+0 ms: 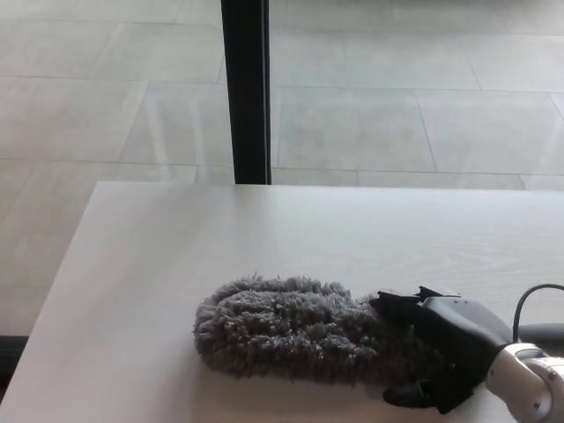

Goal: The robot uses its right hand to pick up the duster kept in the middle of the desk and use it to wipe the desk by swiping its surface twice

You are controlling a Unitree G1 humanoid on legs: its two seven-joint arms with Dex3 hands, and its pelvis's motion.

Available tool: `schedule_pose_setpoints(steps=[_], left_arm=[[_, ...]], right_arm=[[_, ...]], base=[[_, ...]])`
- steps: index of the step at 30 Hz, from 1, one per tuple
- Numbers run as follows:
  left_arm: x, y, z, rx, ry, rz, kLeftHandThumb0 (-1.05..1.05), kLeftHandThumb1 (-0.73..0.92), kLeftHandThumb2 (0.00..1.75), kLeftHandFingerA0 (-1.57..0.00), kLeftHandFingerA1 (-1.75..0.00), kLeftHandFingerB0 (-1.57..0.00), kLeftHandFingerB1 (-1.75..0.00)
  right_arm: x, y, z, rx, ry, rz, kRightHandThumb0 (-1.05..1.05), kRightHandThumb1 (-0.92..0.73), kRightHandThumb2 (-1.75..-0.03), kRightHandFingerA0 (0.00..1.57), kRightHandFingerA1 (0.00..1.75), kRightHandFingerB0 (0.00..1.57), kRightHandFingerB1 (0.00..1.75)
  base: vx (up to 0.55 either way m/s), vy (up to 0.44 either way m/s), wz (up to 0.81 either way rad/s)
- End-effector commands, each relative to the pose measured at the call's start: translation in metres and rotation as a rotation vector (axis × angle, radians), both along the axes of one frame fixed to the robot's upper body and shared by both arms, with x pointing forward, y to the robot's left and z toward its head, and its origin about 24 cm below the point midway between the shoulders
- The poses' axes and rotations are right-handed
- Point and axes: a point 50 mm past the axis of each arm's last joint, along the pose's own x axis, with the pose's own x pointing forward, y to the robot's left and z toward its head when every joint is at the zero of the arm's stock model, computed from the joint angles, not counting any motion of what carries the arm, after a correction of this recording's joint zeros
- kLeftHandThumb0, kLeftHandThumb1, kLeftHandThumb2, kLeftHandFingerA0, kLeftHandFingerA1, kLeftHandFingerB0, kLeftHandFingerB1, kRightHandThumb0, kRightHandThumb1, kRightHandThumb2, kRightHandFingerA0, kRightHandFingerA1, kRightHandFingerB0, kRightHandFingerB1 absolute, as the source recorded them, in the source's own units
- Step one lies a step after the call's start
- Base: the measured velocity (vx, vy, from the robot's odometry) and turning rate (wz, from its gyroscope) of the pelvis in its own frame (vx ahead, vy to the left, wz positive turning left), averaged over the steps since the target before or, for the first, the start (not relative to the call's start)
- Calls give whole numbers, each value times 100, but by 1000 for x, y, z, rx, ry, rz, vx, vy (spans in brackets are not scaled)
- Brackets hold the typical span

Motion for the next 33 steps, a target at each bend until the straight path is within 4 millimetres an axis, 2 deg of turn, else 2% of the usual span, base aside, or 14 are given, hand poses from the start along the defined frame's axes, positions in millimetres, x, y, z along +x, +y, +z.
schedule_pose_setpoints(steps=[1,5,6,8,9,10,14,15,17,20,25,26,27,33], left_arm=[[3,15,13,57,-4,-24,-54,41,80,-65,-68,-53,-58],[5,13,11,26,-37,-2,-52,41,79,-66,-69,-52,-58],[5,12,11,43,-24,-26,-49,55,57,-72,-61,-63,-47],[5,12,11,43,-23,-29,-49,55,57,-72,-61,-63,-47],[5,12,11,50,-14,-31,-50,57,57,-72,-60,-62,-47],[4,12,10,37,-25,-8,-47,56,55,-72,-62,-61,-47],[5,11,11,55,-12,-36,-49,58,57,-74,-62,-58,-47],[5,11,10,50,0,-53,-50,60,58,-72,-61,-60,-47],[6,11,10,42,-5,-43,-50,60,58,-74,-61,-61,-48],[6,10,9,29,-12,-29,-46,61,58,-72,-60,-59,-49],[6,9,9,20,-24,-26,-47,64,59,-71,-62,-56,-51],[6,9,9,11,-33,-15,-47,61,60,-71,-63,-54,-52],[6,10,9,37,-6,-52,-48,66,59,-74,-59,-57,-50],[8,10,10,-3,-52,-26,-43,65,59,-75,-63,-66,-56]], right_arm=[[-13,-28,-34,-456,-162,119,-47,-71,-61,9,72,30,43],[-17,-31,-37,-451,-234,174,-33,-66,-64,32,87,40,55],[-22,-35,-38,-442,-307,214,-35,-70,-66,56,133,51,69],[-22,-35,-38,-441,-321,221,-35,-70,-66,56,133,51,69],[-25,-37,-40,-411,-357,241,-41,-82,-66,66,164,56,96],[-27,-39,-41,-400,-380,260,-42,-85,-67,73,171,53,104],[-29,-41,-41,-382,-393,270,-41,-87,-69,77,175,53,120],[-33,-41,-40,-332,-461,272,-37,-79,-74,92,175,67,122],[-35,-42,-42,-320,-487,258,-35,-77,-85,91,175,62,147],[-42,-42,-45,-262,-536,244,-30,-72,-93,94,175,61,154],[-46,-40,-48,-237,-534,240,-30,-66,-90,98,175,64,148],[-47,-39,-49,-228,-524,244,-25,-63,-92,122,175,65,138],[-47,-39,-50,-223,-502,248,-29,-68,-85,97,175,53,156],[-63,-28,-62,-173,-500,329,-35,-69,-85,99,175,66,147]], base=[[0,0,0],[0,0,0],[0,0,0],[0,0,0],[0,0,0],[0,0,0],[0,0,0],[0,0,0],[0,0,0],[0,0,0],[0,0,0],[0,0,0],[0,0,0],[0,0,0]])
